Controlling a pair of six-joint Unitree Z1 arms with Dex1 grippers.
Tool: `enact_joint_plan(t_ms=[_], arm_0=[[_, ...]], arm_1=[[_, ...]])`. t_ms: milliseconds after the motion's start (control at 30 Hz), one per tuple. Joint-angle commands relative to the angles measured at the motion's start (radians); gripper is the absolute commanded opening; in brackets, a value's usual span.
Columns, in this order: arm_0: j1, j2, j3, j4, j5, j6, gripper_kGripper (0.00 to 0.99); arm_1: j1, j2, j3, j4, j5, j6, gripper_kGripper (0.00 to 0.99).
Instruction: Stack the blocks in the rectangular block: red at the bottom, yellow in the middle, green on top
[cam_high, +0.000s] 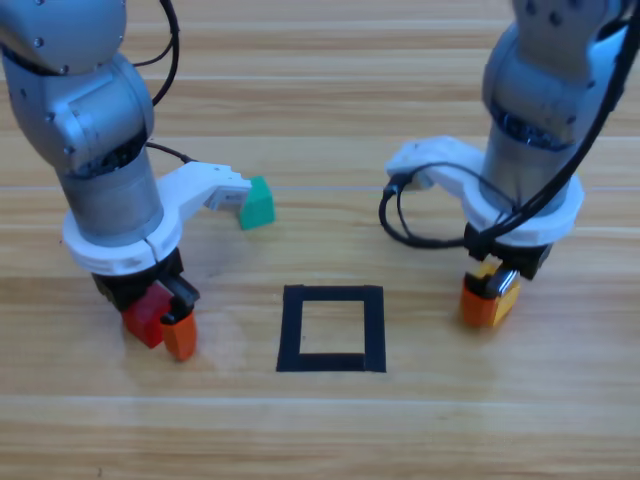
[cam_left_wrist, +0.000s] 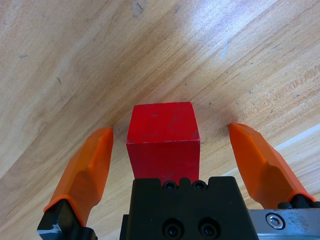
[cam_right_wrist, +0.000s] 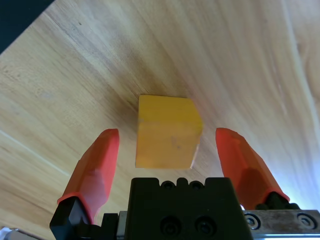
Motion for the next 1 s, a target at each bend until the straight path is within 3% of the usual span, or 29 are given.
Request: enact_joint_plan(t_ms=[33, 200, 433, 567, 600, 733, 1000], arm_0=[[0.017, 0.029, -0.008, -0.007, 0.01, -0.003, 0.979], [0.031, 0.026, -0.011, -0.007, -0.002, 0.004, 0.885], [0.062, 0.009, -0.008, -0.007, -0.036, 0.024, 0.762], [0.07, -0.003, -0.013, -0.007, -0.043, 0.046, 0.508], [0.073, -0.006, -0.014, -0.007, -0.046, 0.047, 0.443], [0.074, -0.026, -0.02, -0.009, -0.046, 0.043, 0.029], [0.059, -0.012, -0.141, 0.076, -0.069, -0.095, 0.0]], arm_1=[[-0.029, 0.08, -0.005, 0.008, 0.019, -0.013, 0.856], [-0.029, 0.086, -0.006, 0.01, 0.026, -0.013, 0.805], [-0.035, 0.087, -0.009, 0.008, 0.054, -0.022, 0.273], [-0.035, 0.086, -0.008, 0.013, 0.054, -0.024, 0.043], [-0.037, 0.084, -0.008, 0.014, 0.052, -0.022, 0.021], [-0.041, 0.074, -0.006, 0.016, 0.052, -0.005, 0.02], [-0.061, 0.022, 0.004, 0.016, 0.059, 0.029, 0.02]])
